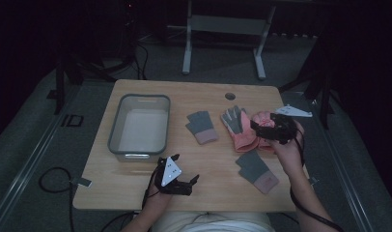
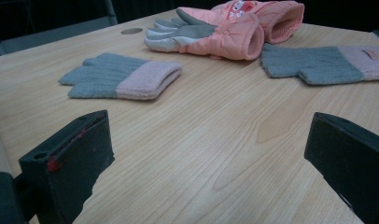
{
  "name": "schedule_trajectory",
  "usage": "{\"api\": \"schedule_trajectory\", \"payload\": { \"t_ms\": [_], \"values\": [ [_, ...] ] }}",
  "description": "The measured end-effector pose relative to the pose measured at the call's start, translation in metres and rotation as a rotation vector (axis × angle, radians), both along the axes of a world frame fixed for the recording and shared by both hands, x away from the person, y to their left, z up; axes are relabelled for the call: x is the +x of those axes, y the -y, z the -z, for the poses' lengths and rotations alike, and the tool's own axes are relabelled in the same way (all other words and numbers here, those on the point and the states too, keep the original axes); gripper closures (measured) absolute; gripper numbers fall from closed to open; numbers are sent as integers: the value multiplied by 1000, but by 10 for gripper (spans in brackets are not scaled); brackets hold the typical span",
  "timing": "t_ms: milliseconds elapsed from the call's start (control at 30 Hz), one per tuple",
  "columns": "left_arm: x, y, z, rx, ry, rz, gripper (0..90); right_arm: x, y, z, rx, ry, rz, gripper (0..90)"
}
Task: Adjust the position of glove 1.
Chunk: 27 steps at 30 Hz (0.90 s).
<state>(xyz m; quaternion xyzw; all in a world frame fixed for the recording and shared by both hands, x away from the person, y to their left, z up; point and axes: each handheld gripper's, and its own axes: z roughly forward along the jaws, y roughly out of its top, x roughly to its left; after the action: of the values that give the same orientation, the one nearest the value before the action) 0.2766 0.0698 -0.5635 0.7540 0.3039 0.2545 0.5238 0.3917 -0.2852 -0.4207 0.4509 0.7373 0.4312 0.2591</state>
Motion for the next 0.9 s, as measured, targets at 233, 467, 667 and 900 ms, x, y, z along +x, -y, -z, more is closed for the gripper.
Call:
{"api": "schedule_trajectory", "payload": {
  "t_ms": [233, 467, 667, 900],
  "values": [
    [0, 0, 0, 0, 1, 1, 7, 14, -31, 5, -6, -8, -100, 141],
    [0, 0, 0, -2, -1, 2, 7, 31, -58, 11, -42, -33, -156, 216],
    [1, 0, 0, -5, -3, 0, 7, 46, -81, 16, -58, -44, -197, 265],
    [0, 0, 0, -3, 0, 2, 7, 66, -105, 24, -73, -61, -249, 338]
  ]
}}
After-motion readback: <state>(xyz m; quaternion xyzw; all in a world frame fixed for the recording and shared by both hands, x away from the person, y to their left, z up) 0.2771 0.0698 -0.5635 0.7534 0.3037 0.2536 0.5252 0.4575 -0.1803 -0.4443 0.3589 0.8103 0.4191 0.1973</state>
